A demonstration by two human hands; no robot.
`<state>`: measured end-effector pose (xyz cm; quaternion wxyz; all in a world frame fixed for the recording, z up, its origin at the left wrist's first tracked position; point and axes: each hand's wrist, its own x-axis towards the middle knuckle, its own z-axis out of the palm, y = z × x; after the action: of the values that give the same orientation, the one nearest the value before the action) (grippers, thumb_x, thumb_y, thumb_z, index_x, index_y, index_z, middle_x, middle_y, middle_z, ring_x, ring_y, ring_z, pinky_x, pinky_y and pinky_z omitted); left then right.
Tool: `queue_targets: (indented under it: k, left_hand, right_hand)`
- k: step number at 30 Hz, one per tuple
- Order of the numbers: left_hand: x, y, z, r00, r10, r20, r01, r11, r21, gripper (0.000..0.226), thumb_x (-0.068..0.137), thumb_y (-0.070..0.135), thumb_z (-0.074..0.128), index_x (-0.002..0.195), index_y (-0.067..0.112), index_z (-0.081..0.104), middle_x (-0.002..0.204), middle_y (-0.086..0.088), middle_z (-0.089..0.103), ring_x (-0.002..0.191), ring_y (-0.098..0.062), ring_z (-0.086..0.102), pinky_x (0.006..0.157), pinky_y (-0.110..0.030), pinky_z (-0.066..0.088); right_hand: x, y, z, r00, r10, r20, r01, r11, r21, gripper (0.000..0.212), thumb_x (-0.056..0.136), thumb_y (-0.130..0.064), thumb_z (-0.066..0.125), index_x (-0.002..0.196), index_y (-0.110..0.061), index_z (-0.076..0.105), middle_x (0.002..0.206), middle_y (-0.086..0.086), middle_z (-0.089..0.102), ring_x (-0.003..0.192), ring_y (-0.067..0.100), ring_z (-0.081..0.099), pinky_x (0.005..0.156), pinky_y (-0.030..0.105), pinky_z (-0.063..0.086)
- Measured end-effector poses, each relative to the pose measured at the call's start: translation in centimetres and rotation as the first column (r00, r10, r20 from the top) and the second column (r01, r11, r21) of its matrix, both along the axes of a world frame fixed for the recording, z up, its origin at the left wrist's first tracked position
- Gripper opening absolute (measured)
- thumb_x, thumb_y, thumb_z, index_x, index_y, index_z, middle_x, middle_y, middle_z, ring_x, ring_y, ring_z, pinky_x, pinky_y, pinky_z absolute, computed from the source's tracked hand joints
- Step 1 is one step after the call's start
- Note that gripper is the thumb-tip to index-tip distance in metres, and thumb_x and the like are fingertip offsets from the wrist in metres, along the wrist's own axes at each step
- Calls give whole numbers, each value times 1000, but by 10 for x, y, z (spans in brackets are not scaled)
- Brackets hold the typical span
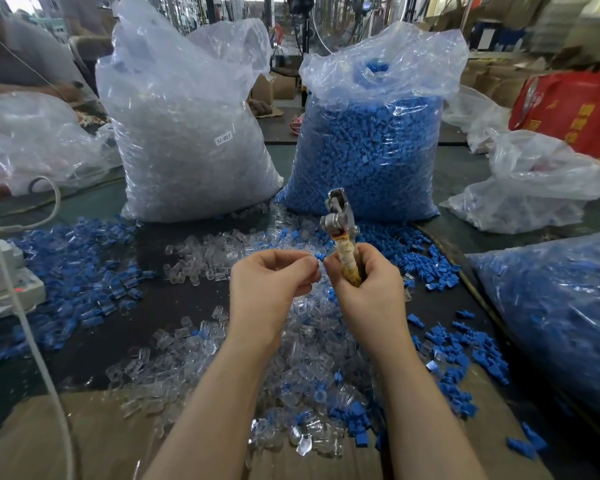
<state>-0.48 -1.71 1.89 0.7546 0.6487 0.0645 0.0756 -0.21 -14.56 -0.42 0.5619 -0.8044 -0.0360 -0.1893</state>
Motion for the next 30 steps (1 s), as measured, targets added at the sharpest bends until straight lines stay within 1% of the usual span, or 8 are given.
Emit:
queue_targets:
  k: [4, 8, 17, 20, 23, 25, 27, 30]
  left_hand:
    - [-1, -3, 0, 997, 42, 70, -52, 988, 148, 8, 78, 3, 77, 77, 11, 75, 69, -5, 74, 71, -22, 73, 67, -29, 61]
    - [-1, -5, -2, 989, 52, 141, -92, 953, 290, 12, 77, 9, 80, 74, 20, 76, 69, 3, 74, 71, -17, 73, 75, -40, 61]
    - [-1, -5, -7, 972, 42, 231, -139, 895, 423, 16, 76, 9, 79, 75, 24, 74, 70, 18, 71, 66, 2, 67, 61, -11, 51]
    - [-1, -5, -8, 970, 52, 236, -149, 897, 417, 13, 77, 12, 80, 75, 23, 74, 70, 18, 71, 66, 3, 67, 60, -9, 50]
    - [0, -4, -9, 969, 66, 236, -158, 905, 395, 12, 78, 14, 81, 74, 22, 73, 70, 13, 72, 66, -2, 69, 63, -16, 55]
    - [2, -3, -10, 975, 71, 213, -146, 922, 358, 10, 80, 13, 79, 76, 19, 72, 71, 8, 73, 67, -7, 70, 65, -21, 57]
    - [4, -1, -10, 980, 69, 184, -116, 959, 258, 7, 82, 9, 77, 80, 13, 72, 72, 2, 74, 68, -10, 71, 65, -21, 57]
    - [5, 3, -8, 985, 55, 164, -68, 995, 72, 7, 85, 2, 72, 83, 9, 69, 73, -3, 74, 68, -13, 72, 66, -18, 55]
  right_hand:
    - [0, 1, 0, 1000, -19, 3, 19, 1000, -6, 23, 92, -33, 65, 75, -24, 52, 60, -20, 55, 50, 3, 43, 51, 20, 29]
    - [0, 1, -1, 1000, -29, -3, 29, 1000, 1, 21, 91, -31, 66, 75, -26, 54, 60, -21, 55, 51, 4, 44, 52, 22, 30]
    - [2, -5, -2, 997, 67, -26, -67, 998, -8, 10, 92, -19, 65, 83, -17, 62, 59, -11, 55, 50, 5, 42, 47, 20, 33]
    - [3, -6, -3, 993, 106, -45, -105, 994, 23, 7, 92, -16, 64, 86, -14, 62, 56, -13, 51, 48, 4, 38, 45, 18, 31]
    - [1, -5, -1, 988, 146, -57, -141, 987, 80, 7, 93, -16, 63, 87, -16, 64, 55, -10, 52, 46, 4, 37, 44, 18, 32]
    - [1, -5, 1, 984, 162, -73, -154, 983, 99, 7, 93, -18, 64, 87, -20, 66, 66, 2, 62, 52, 15, 48, 49, 30, 42]
    - [1, -10, 2, 981, 166, -104, -158, 984, 75, 4, 92, -20, 64, 89, -18, 66, 77, 11, 66, 64, 25, 56, 60, 42, 49]
    - [1, -17, 1, 968, 201, -151, -201, 980, 16, 1, 90, -18, 66, 89, -19, 65, 74, 3, 64, 63, 19, 54, 60, 38, 49]
